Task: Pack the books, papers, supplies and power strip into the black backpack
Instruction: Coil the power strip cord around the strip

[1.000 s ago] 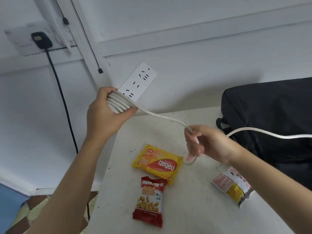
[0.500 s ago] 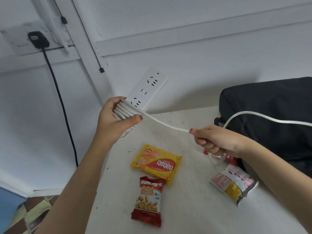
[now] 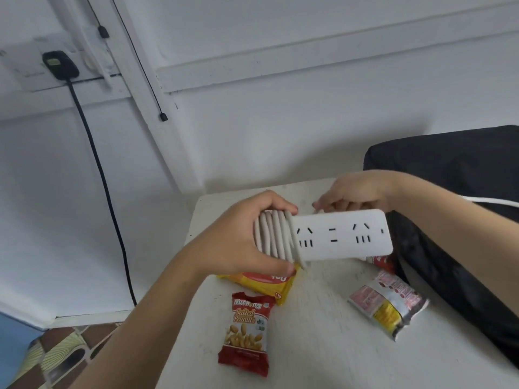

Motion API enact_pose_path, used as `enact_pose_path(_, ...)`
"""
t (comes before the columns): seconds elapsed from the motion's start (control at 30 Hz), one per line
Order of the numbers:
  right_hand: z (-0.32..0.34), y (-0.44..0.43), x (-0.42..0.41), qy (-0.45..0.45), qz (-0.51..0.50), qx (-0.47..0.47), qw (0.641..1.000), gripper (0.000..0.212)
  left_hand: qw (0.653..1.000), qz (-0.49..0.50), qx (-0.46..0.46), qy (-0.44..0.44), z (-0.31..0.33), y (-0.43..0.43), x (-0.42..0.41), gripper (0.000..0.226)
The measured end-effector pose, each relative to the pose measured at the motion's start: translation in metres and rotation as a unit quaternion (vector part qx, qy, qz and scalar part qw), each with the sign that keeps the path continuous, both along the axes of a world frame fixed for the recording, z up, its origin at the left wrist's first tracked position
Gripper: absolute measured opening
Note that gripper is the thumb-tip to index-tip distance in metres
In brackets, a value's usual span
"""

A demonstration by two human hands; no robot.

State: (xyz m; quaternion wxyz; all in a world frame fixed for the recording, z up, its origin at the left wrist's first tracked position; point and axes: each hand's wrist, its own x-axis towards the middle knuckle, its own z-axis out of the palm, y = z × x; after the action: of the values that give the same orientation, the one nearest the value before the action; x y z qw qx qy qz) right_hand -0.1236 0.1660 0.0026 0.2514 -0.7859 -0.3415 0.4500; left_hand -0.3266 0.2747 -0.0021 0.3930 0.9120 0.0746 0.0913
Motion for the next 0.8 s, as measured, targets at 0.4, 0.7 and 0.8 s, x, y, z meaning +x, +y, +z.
enact_pose_path(0.4,0.050,-0.013,-0.019,0.181,0.105,0.076,0.975,0.030,0.986,0.036,0.124,0.102,-0.014,-0.005,0.013,0.100)
enact_pose_path(0.7,0.039,-0.032,-0.058,0.061,0.055,0.163,0.983,0.031,0.993,0.115,-0.003,-0.031,-0.016,0.007,0.016,0.064)
enact_pose_path(0.8,0.029,-0.038,-0.064,-0.032,0.044,0.189,0.980,0.036,0.986,0.155,-0.030,-0.058,-0.018,0.015,0.016,0.068)
